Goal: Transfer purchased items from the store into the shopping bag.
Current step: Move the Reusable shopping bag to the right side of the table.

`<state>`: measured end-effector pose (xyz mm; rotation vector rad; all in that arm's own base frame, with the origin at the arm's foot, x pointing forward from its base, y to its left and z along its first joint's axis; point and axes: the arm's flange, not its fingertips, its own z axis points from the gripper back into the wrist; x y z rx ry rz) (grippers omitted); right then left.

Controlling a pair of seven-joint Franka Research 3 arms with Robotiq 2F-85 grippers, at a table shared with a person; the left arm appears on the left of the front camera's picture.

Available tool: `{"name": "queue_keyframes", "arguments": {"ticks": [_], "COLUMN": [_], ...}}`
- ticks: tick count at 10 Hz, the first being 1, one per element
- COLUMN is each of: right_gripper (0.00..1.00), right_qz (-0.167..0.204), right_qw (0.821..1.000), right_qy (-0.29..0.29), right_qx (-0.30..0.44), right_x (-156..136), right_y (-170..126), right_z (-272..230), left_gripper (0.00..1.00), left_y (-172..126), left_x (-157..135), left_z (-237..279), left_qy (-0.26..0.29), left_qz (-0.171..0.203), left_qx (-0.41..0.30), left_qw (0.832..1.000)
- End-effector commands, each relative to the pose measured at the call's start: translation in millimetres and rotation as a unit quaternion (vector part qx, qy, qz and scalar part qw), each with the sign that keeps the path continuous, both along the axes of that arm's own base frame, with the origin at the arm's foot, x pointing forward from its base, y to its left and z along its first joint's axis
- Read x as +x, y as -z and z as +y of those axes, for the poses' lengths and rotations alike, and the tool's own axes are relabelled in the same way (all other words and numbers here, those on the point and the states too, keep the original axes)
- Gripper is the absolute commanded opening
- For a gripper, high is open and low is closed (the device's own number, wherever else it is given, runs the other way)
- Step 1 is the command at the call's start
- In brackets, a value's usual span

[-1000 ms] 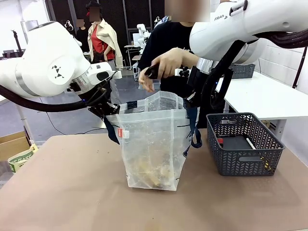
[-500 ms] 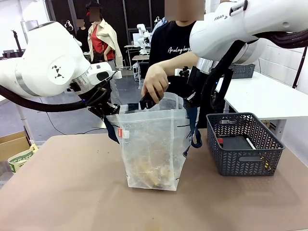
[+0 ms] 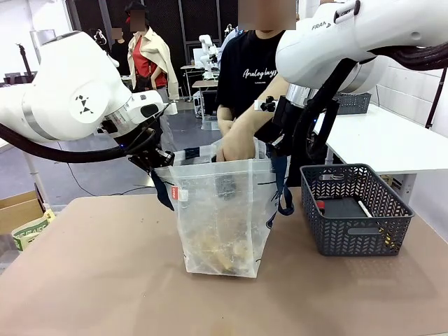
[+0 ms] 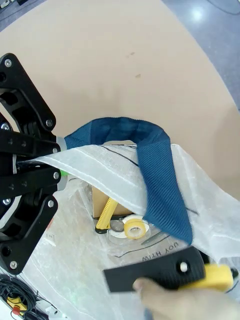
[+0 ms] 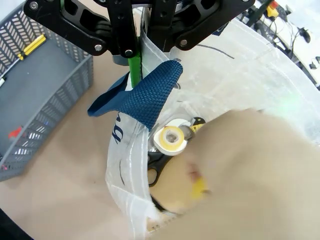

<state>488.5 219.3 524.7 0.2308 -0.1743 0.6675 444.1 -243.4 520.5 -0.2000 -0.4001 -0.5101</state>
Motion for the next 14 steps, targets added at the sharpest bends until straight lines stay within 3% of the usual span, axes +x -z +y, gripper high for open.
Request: {"name": "queue_keyframes", "arguments": {"ticks": [1, 14], "right_gripper": [0.0, 0.0], "right_qz": [0.0, 0.0], "right_qw": [1.0, 1.0], "right_qy": [0.002, 0.002], "right_qx": [0.0, 0.0], "right_x": [0.5, 0.5], "right_y": [0.0, 0.0], "right_z": [-1.2, -1.2], "left_gripper": [0.0, 0.0], "left_y": [-2.4, -2.4], "left_x": [0.0, 0.0], "left_z": [2.3, 2.3], "left_qy": [-0.002, -0.002], "left_qz": [-0.003, -0.003], "left_qx": [-0.001, -0.001], "left_qw": [1.0, 1.0]}}
